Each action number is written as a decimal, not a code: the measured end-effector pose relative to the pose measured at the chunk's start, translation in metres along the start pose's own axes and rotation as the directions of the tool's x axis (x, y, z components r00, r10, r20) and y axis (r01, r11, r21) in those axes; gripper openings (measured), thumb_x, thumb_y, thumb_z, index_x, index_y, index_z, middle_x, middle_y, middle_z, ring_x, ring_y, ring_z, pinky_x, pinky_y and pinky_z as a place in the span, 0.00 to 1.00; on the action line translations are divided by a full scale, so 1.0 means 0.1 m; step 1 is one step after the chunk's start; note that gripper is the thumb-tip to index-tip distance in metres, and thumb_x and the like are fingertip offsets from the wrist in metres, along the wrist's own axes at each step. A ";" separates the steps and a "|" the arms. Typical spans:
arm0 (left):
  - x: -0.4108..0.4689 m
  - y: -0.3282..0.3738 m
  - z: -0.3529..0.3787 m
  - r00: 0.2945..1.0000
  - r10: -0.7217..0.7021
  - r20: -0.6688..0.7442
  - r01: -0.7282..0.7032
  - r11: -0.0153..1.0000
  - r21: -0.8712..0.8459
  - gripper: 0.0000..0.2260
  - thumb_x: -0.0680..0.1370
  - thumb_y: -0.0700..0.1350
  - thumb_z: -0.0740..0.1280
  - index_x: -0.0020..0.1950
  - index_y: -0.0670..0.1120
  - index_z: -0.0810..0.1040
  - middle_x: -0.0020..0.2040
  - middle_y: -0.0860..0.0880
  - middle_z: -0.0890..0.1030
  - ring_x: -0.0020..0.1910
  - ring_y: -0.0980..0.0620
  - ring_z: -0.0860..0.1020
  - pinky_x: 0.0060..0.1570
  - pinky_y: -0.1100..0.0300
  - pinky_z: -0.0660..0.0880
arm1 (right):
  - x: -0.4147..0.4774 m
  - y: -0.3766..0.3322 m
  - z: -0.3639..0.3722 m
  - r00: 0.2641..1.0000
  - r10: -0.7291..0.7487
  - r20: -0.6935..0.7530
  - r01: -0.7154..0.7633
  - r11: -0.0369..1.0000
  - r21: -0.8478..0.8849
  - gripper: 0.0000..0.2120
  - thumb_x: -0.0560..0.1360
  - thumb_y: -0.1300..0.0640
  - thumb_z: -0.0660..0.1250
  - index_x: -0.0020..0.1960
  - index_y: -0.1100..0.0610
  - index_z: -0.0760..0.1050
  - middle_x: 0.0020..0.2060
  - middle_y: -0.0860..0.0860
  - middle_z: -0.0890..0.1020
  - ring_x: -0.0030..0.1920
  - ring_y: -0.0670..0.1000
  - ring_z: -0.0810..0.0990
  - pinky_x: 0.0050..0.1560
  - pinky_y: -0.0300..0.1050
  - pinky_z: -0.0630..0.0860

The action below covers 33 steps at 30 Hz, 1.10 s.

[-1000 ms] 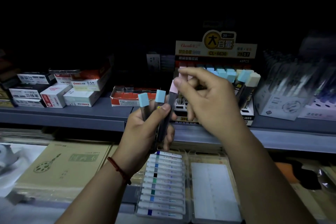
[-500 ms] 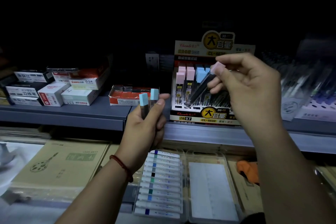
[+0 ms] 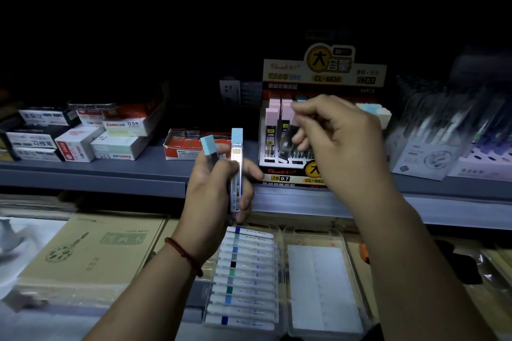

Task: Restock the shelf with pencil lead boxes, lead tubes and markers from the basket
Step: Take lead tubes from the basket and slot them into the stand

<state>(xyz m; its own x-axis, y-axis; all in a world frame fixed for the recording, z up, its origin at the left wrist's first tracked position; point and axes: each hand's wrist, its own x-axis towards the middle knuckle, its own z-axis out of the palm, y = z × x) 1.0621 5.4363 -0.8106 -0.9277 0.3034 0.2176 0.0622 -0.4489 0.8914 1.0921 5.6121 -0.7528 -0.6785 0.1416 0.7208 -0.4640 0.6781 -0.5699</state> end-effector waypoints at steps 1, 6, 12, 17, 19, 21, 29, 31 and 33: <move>-0.01 0.00 0.00 1.000 0.010 -0.007 -0.010 1.000 0.029 0.08 0.84 0.37 0.53 0.60 0.47 0.64 0.44 0.39 0.81 0.22 0.48 0.65 0.22 0.64 0.64 | -0.01 0.01 0.04 1.000 -0.025 -0.014 0.024 0.998 -0.052 0.08 0.80 0.65 0.66 0.56 0.59 0.83 0.46 0.50 0.78 0.39 0.46 0.79 0.42 0.41 0.78; -0.03 0.01 -0.01 1.000 0.017 0.005 -0.018 0.996 0.090 0.10 0.85 0.40 0.55 0.65 0.38 0.66 0.46 0.41 0.83 0.22 0.50 0.70 0.20 0.63 0.65 | -0.03 0.00 0.08 0.996 -0.081 -0.033 0.070 0.963 -0.261 0.15 0.81 0.59 0.66 0.67 0.55 0.79 0.48 0.49 0.70 0.37 0.48 0.71 0.40 0.48 0.74; -0.05 0.03 0.04 0.989 -0.003 0.148 0.001 1.000 0.017 0.07 0.83 0.42 0.62 0.61 0.46 0.72 0.44 0.43 0.78 0.25 0.52 0.64 0.23 0.65 0.61 | -0.06 -0.18 0.06 0.996 -0.072 0.059 0.077 0.993 -0.090 0.05 0.80 0.59 0.69 0.53 0.56 0.83 0.41 0.48 0.78 0.32 0.48 0.76 0.36 0.41 0.73; -0.07 0.03 0.13 0.969 -0.033 0.244 0.046 0.998 -0.048 0.13 0.83 0.42 0.62 0.67 0.42 0.70 0.46 0.43 0.80 0.25 0.52 0.64 0.23 0.59 0.53 | -0.10 -0.18 -0.03 0.979 0.122 0.163 -0.125 0.992 0.007 0.03 0.79 0.55 0.70 0.52 0.52 0.81 0.36 0.48 0.82 0.27 0.52 0.80 0.27 0.50 0.77; -0.06 0.02 0.16 0.965 -0.014 0.261 0.024 0.999 -0.033 0.14 0.83 0.42 0.59 0.68 0.41 0.69 0.48 0.42 0.80 0.24 0.50 0.64 0.23 0.58 0.54 | -0.12 -0.18 -0.09 0.961 0.209 0.181 -0.234 0.964 0.129 0.07 0.78 0.57 0.72 0.55 0.54 0.81 0.37 0.49 0.83 0.24 0.50 0.79 0.24 0.46 0.75; -0.06 0.01 0.20 0.958 -0.004 0.286 0.013 1.000 -0.028 0.14 0.84 0.43 0.59 0.68 0.41 0.69 0.47 0.42 0.81 0.23 0.50 0.65 0.21 0.61 0.58 | -0.13 -0.17 -0.14 0.937 0.274 0.216 -0.323 0.915 0.243 0.10 0.77 0.61 0.72 0.58 0.56 0.80 0.39 0.50 0.84 0.24 0.50 0.78 0.24 0.44 0.74; -0.08 -0.05 0.30 0.955 -0.066 0.288 0.037 0.994 0.106 0.13 0.83 0.46 0.61 0.59 0.36 0.73 0.33 0.43 0.79 0.20 0.48 0.68 0.22 0.63 0.65 | -0.19 -0.09 -0.26 0.911 0.355 0.209 -0.409 0.836 0.366 0.10 0.75 0.66 0.73 0.55 0.58 0.80 0.38 0.52 0.83 0.26 0.51 0.78 0.22 0.42 0.72; -0.08 -0.05 0.32 0.957 -0.067 0.283 0.045 0.996 0.081 0.12 0.81 0.45 0.62 0.57 0.35 0.71 0.38 0.42 0.82 0.21 0.49 0.71 0.22 0.62 0.69 | -0.20 -0.08 -0.27 0.911 0.356 0.206 -0.411 0.826 0.387 0.10 0.75 0.67 0.73 0.55 0.59 0.80 0.38 0.53 0.83 0.27 0.53 0.78 0.23 0.42 0.73; -0.09 -0.05 0.35 0.961 -0.063 0.271 0.048 0.997 0.062 0.13 0.79 0.45 0.65 0.55 0.36 0.72 0.44 0.38 0.83 0.23 0.48 0.74 0.23 0.60 0.72 | -0.20 -0.07 -0.27 0.913 0.353 0.205 -0.408 0.821 0.399 0.10 0.75 0.68 0.72 0.55 0.59 0.80 0.38 0.54 0.82 0.27 0.54 0.78 0.23 0.42 0.74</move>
<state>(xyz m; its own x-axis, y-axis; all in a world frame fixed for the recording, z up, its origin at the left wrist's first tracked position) 1.0824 5.4650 -0.8033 -0.7955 0.5473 0.2601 0.0399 -0.3810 0.9237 1.1241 5.6241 -0.7522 -0.9000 0.2210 0.3758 -0.3320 0.2112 -0.9193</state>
